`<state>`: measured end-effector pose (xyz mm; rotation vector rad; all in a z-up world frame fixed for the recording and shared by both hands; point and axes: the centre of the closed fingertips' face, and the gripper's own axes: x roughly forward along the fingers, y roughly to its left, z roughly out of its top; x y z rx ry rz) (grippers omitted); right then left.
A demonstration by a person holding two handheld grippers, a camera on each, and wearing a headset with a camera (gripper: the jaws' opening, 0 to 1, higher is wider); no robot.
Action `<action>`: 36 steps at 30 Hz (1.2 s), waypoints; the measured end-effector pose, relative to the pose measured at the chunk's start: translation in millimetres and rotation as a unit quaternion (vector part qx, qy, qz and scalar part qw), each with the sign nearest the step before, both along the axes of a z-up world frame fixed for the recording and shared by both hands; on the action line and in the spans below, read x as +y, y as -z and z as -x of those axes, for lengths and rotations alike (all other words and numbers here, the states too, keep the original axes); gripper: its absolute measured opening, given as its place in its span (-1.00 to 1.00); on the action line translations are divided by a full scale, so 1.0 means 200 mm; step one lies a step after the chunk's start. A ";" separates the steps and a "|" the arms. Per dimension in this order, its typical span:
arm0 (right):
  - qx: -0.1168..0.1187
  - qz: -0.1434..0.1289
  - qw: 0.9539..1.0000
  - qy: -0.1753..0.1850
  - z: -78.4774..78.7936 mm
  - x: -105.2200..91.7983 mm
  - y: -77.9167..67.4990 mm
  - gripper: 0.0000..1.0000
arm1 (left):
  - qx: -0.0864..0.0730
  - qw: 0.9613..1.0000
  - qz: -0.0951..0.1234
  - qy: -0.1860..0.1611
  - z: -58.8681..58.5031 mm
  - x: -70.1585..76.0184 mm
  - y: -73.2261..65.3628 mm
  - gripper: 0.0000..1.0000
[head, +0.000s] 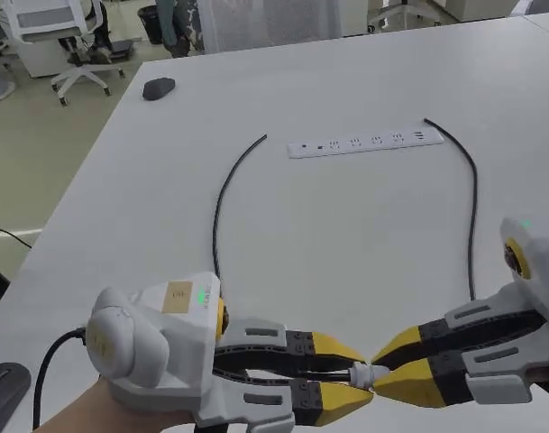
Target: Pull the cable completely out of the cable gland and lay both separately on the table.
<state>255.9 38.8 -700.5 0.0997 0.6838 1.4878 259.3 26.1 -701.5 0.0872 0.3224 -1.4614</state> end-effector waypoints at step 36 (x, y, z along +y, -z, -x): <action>-0.259 0.109 0.960 -0.013 -0.05 -0.13 0.10 -0.99 | 0.063 0.997 -0.015 -0.031 -0.04 -0.01 0.03 -0.71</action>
